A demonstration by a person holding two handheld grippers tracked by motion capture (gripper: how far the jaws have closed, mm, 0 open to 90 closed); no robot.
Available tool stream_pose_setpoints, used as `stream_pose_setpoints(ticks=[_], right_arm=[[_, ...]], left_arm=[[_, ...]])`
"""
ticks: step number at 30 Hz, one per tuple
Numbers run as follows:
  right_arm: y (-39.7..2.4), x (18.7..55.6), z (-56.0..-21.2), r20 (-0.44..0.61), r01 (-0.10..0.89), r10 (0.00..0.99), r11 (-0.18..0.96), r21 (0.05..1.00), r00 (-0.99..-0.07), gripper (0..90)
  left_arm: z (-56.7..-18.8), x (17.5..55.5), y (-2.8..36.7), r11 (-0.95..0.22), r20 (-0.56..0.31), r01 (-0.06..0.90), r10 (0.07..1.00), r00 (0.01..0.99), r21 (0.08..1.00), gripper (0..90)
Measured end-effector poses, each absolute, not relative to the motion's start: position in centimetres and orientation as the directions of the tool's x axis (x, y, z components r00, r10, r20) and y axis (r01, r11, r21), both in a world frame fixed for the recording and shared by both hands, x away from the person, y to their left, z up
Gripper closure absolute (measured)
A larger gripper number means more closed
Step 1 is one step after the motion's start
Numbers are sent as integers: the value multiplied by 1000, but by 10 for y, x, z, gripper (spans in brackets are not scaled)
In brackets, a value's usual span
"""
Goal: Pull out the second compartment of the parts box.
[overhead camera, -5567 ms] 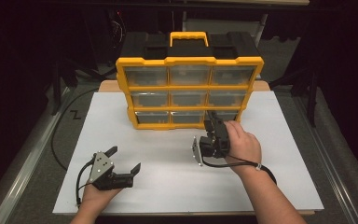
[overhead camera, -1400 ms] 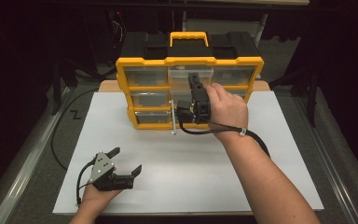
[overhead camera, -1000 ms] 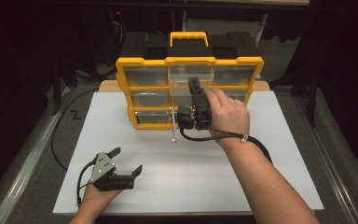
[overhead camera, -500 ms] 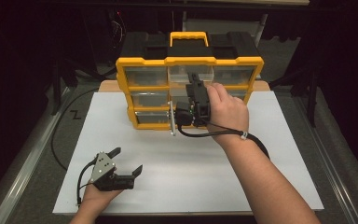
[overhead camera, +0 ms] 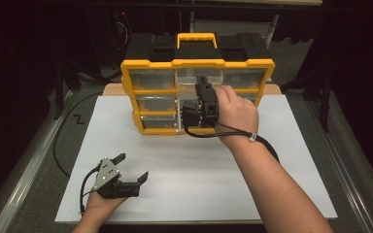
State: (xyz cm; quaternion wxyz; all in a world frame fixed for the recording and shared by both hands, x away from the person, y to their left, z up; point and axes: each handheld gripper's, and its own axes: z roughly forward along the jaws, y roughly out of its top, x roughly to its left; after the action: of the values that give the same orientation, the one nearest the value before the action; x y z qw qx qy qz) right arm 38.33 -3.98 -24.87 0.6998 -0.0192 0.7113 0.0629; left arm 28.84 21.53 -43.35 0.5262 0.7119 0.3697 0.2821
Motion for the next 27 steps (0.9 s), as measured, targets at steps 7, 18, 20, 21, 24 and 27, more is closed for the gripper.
stream_pose_setpoints(ticks=[7,18,20,21,24,27], right_arm=[[-38,383,-251,-999,-111,33,993,31,19,793],[-40,364,-251,-999,-123,22,992,18,26,800],[-40,362,-252,-999,-125,24,992,20,27,800],[-40,360,-251,-999,-129,18,992,14,30,800],[-42,354,-252,-999,-130,26,991,22,31,802],[-43,350,-253,-999,-143,22,990,16,41,803]], left_arm=[[-434,289,215,-174,13,231,824,567,957,20],[-433,288,215,-173,13,229,823,568,958,20],[-433,288,215,-173,13,229,824,567,958,21],[-434,288,215,-173,13,229,824,567,958,20],[-434,289,215,-174,14,229,823,569,958,20],[-434,289,215,-178,16,229,822,570,957,20]])
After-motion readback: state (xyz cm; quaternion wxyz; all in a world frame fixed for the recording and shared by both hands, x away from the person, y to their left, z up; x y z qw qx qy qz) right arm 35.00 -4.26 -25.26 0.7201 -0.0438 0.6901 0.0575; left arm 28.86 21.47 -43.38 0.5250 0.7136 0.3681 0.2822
